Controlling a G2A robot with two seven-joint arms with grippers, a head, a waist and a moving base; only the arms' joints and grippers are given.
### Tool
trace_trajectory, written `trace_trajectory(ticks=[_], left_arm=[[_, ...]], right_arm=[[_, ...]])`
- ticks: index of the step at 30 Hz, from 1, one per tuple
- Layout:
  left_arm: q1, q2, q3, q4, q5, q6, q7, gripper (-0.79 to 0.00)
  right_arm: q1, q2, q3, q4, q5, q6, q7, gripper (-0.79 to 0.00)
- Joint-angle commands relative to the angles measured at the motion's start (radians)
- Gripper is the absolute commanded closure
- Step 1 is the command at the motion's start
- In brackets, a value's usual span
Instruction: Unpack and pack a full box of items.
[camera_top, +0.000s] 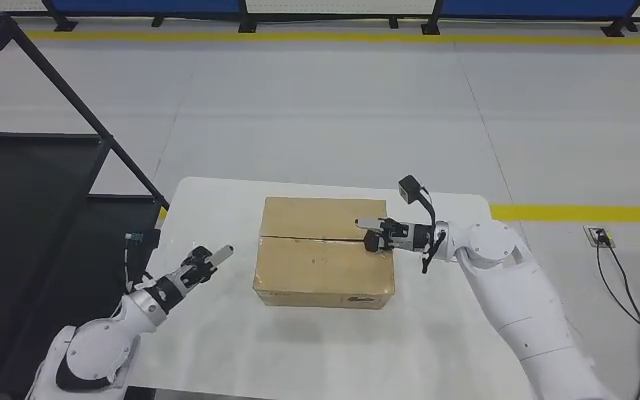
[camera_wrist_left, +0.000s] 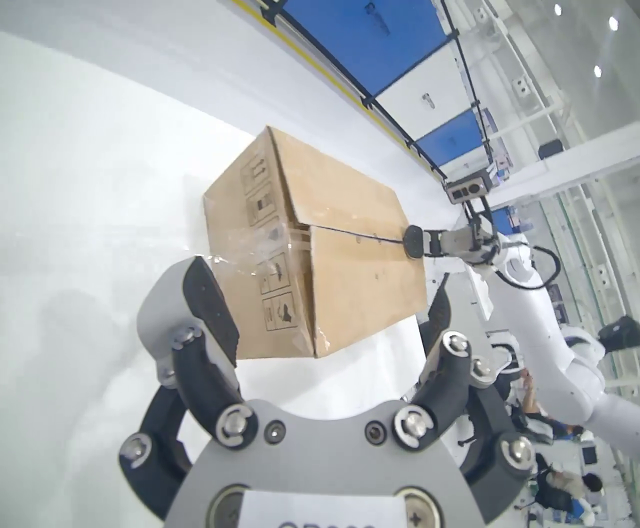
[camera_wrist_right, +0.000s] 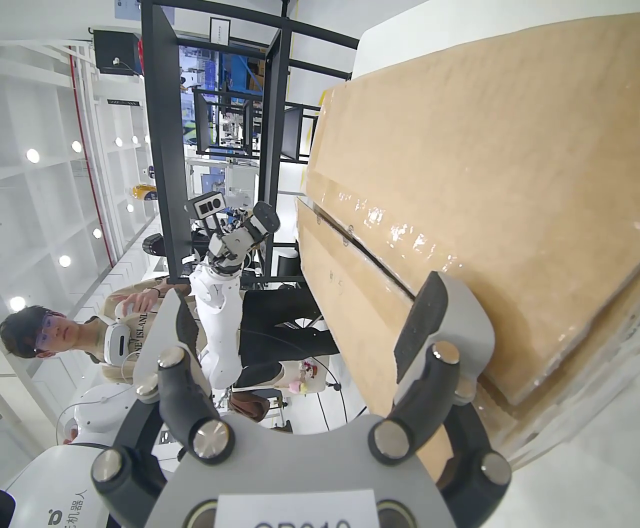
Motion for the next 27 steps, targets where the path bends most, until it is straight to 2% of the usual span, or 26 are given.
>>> trace_trajectory(ticks=[1,5,8,10,14,17,20,27], left_arm=[[0.000,-0.011,0.030,0.028,-0.092,0.076,0.058,-0.785],[0.004,-0.026,0.045,0.085,-0.279,0.184,0.107,-0.785],[0.001,-0.036,0.090,0.116,-0.245,0.232,0.217,-0.785],[-0.015,-0.046,0.112,0.152,-0.329,0.263,0.231,-0.785],[-0.072,-0.059,0.153,0.236,-0.342,0.298,0.289,-0.785],[-0.141,-0.067,0.183,0.329,-0.359,0.292,0.279,-0.785],[-0.201,-0.077,0.216,0.405,-0.380,0.248,0.255,-0.785],[-0.317,-0.099,0.263,0.581,-0.510,0.184,0.133,-0.785]], right_arm=[[0.000,0.000,0.000,0.000,0.000,0.000,0.000,-0.785],[0.000,0.000,0.000,0.000,0.000,0.000,0.000,-0.785],[0.000,0.000,0.000,0.000,0.000,0.000,0.000,-0.785],[0.000,0.000,0.000,0.000,0.000,0.000,0.000,-0.785],[0.000,0.000,0.000,0.000,0.000,0.000,0.000,-0.785],[0.000,0.000,0.000,0.000,0.000,0.000,0.000,-0.785],[0.000,0.000,0.000,0.000,0.000,0.000,0.000,-0.785],[0.000,0.000,0.000,0.000,0.000,0.000,0.000,-0.785]])
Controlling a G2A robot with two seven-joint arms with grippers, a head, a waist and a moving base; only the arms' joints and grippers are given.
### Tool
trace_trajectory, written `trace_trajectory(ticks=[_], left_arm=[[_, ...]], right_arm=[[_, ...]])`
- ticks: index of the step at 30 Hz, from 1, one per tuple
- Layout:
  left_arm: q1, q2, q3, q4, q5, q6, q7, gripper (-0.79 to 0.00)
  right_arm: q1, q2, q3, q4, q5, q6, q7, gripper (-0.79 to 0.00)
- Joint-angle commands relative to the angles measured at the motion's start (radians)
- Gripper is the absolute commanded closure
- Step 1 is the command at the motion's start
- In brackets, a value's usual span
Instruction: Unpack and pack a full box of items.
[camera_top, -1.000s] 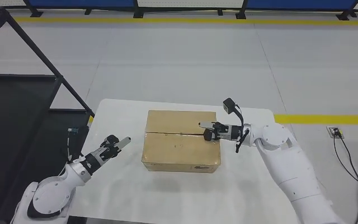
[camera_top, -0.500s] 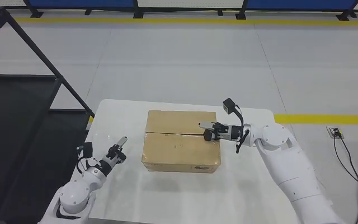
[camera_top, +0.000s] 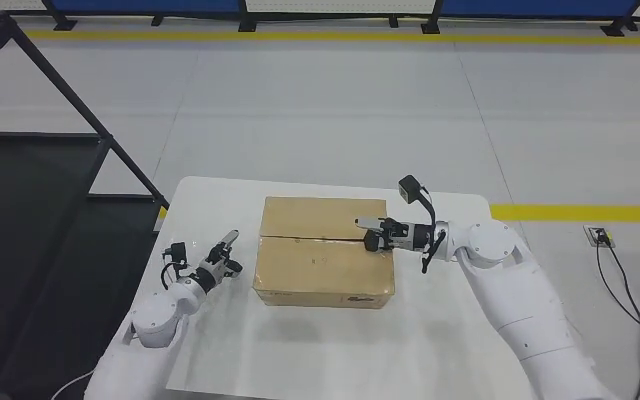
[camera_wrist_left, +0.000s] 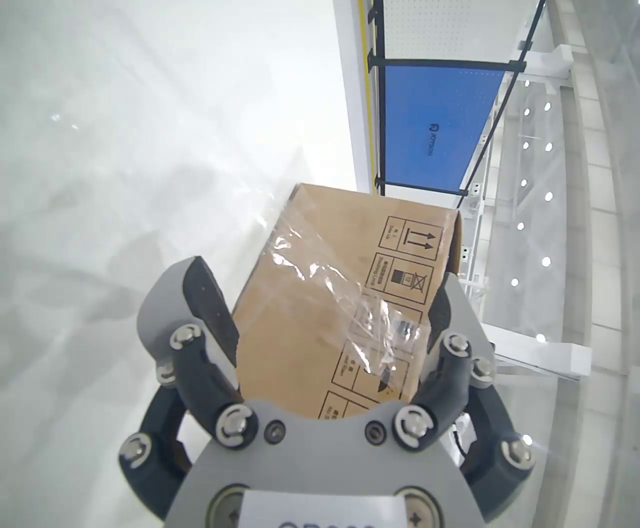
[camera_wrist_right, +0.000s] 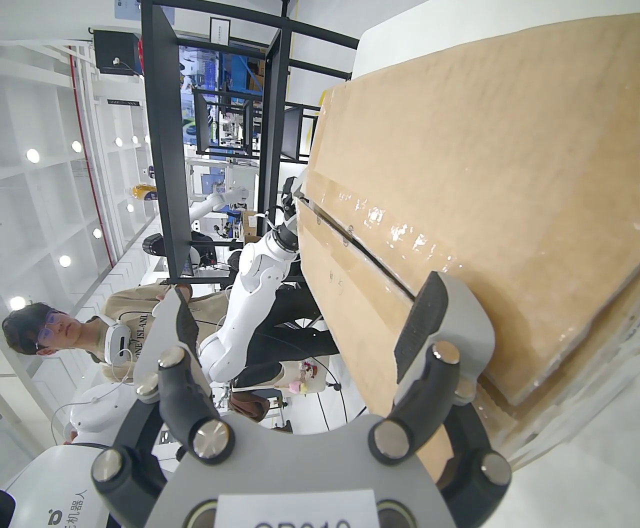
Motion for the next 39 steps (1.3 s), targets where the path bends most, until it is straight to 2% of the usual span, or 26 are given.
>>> trace_trajectory(ticks=[1,3,11,17,22,26,33,37,39], left_arm=[[-0.036,-0.005,0.008,0.057,-0.017,-0.010,-0.013,-0.785],[-0.064,-0.013,0.018,0.107,-0.077,-0.010,-0.051,-0.785],[-0.147,-0.032,0.025,0.238,-0.102,-0.094,0.056,-0.785],[-0.150,-0.036,-0.001,0.226,-0.084,-0.173,0.189,-0.785],[-0.111,-0.028,-0.047,0.135,-0.058,-0.214,0.251,-0.785],[-0.060,-0.020,-0.087,0.022,-0.019,-0.219,0.298,-0.785],[0.059,-0.010,-0.138,-0.220,0.095,-0.191,0.399,-0.785],[0.115,-0.009,-0.161,-0.325,0.128,-0.168,0.450,-0.785],[0.135,-0.010,-0.173,-0.365,0.134,-0.158,0.474,-0.785]], right_arm=[[0.000,0.000,0.000,0.000,0.000,0.000,0.000,-0.785],[0.000,0.000,0.000,0.000,0.000,0.000,0.000,-0.785],[0.000,0.000,0.000,0.000,0.000,0.000,0.000,-0.785],[0.000,0.000,0.000,0.000,0.000,0.000,0.000,-0.785],[0.000,0.000,0.000,0.000,0.000,0.000,0.000,-0.785],[0.000,0.000,0.000,0.000,0.000,0.000,0.000,-0.785],[0.000,0.000,0.000,0.000,0.000,0.000,0.000,-0.785],[-0.003,0.000,0.000,-0.002,-0.001,0.000,-0.008,-0.785],[-0.022,0.002,0.004,-0.026,-0.015,0.011,-0.051,-0.785]])
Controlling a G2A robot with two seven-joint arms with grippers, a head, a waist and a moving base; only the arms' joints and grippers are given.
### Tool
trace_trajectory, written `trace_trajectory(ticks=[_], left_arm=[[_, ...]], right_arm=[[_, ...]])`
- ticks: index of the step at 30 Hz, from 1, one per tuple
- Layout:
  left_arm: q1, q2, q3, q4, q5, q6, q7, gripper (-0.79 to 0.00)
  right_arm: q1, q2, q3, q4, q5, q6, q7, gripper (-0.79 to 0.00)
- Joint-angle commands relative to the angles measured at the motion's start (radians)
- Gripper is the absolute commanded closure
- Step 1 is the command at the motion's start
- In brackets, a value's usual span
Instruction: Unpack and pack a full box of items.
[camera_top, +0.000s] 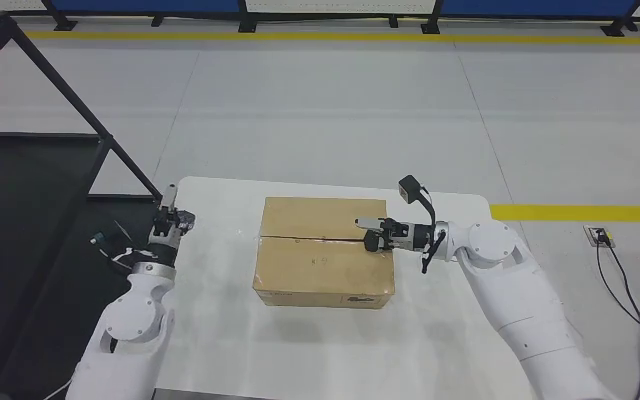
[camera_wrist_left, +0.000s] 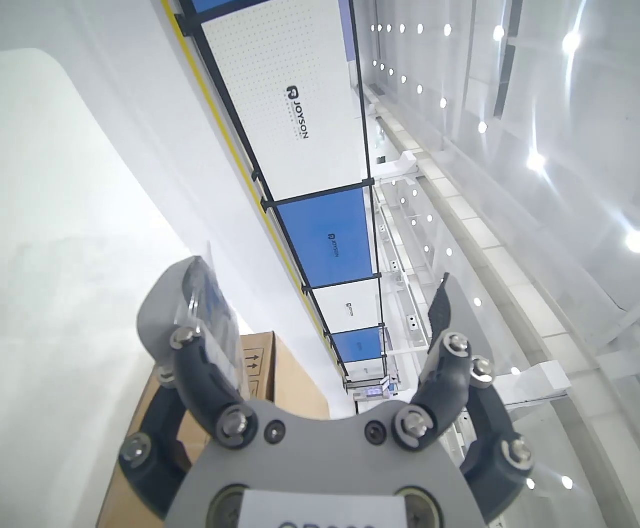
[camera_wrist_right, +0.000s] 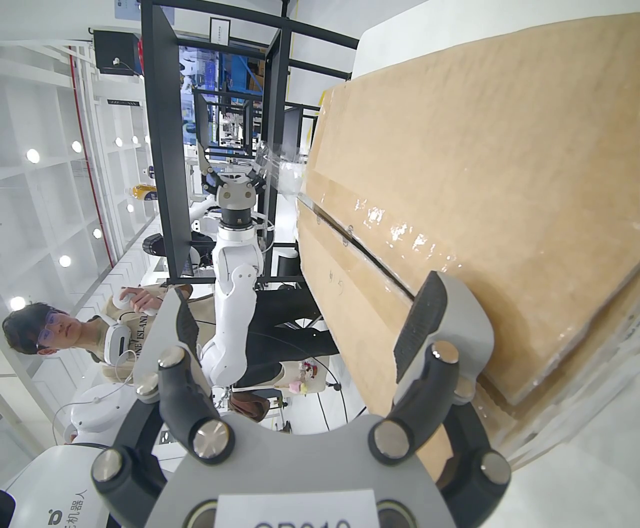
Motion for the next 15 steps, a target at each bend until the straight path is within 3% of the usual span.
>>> trace_trajectory(ticks=[1,15], left_arm=[[0.016,0.000,-0.009,-0.033,0.017,0.012,0.023,-0.785],[0.036,-0.009,-0.004,-0.201,0.130,0.071,0.071,-0.785]], right_arm=[[-0.015,0.003,0.005,-0.021,-0.011,0.015,-0.039,-0.785],[-0.069,0.026,0.051,-0.091,-0.032,0.068,-0.083,-0.785]])
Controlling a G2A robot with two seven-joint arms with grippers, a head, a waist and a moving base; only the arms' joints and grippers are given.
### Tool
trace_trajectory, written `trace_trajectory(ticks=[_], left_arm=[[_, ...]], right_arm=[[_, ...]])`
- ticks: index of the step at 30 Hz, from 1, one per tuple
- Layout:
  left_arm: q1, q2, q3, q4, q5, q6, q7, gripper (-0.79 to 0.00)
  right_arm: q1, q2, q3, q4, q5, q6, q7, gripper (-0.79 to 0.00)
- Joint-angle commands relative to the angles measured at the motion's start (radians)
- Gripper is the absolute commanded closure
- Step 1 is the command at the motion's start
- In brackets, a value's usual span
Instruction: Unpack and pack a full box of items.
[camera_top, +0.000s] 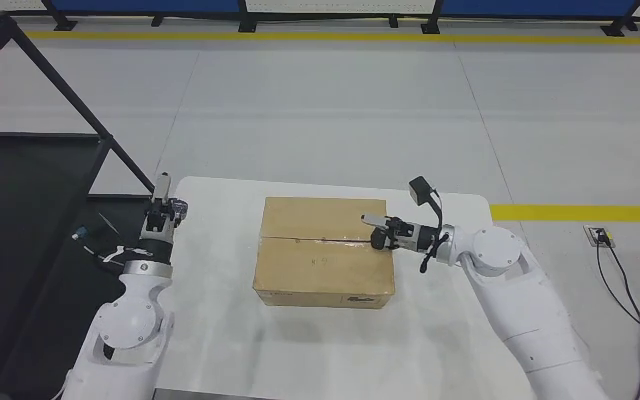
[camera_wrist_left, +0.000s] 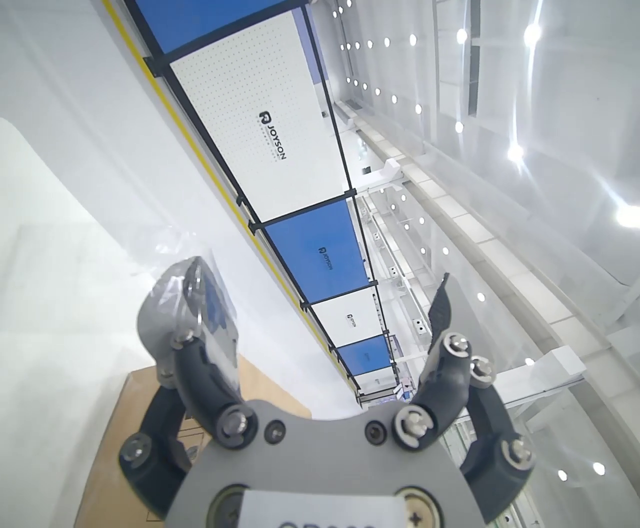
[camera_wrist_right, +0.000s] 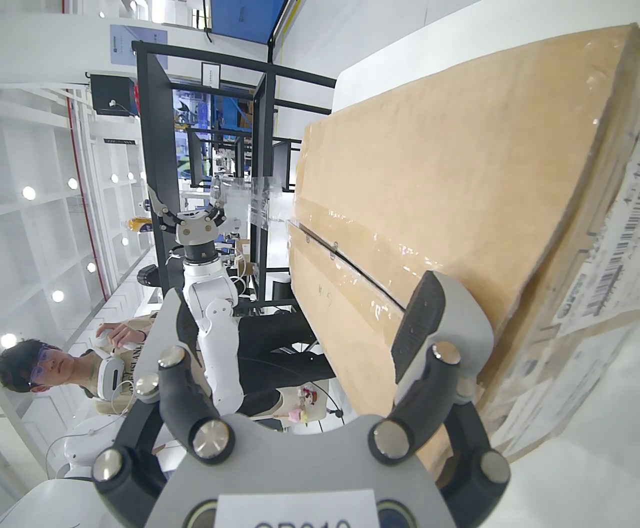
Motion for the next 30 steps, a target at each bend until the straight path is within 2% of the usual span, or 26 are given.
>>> trace_trajectory(ticks=[1,10,16,30], left_arm=[[-0.002,-0.002,0.006,-0.020,0.017,0.006,0.005,-0.785],[-0.020,-0.009,0.043,-0.092,0.116,0.051,0.012,-0.785],[-0.051,-0.015,0.085,-0.118,0.154,0.089,-0.034,-0.785],[-0.149,-0.041,0.262,-0.104,0.309,0.137,-0.093,-0.785]], right_arm=[[-0.008,0.003,0.008,-0.007,0.001,0.001,-0.001,-0.785],[-0.045,0.018,0.037,-0.043,0.008,0.003,0.000,-0.785],[-0.064,0.025,0.057,-0.063,0.022,-0.011,-0.012,-0.785],[-0.189,0.061,0.185,-0.167,0.066,-0.051,-0.052,-0.785]])
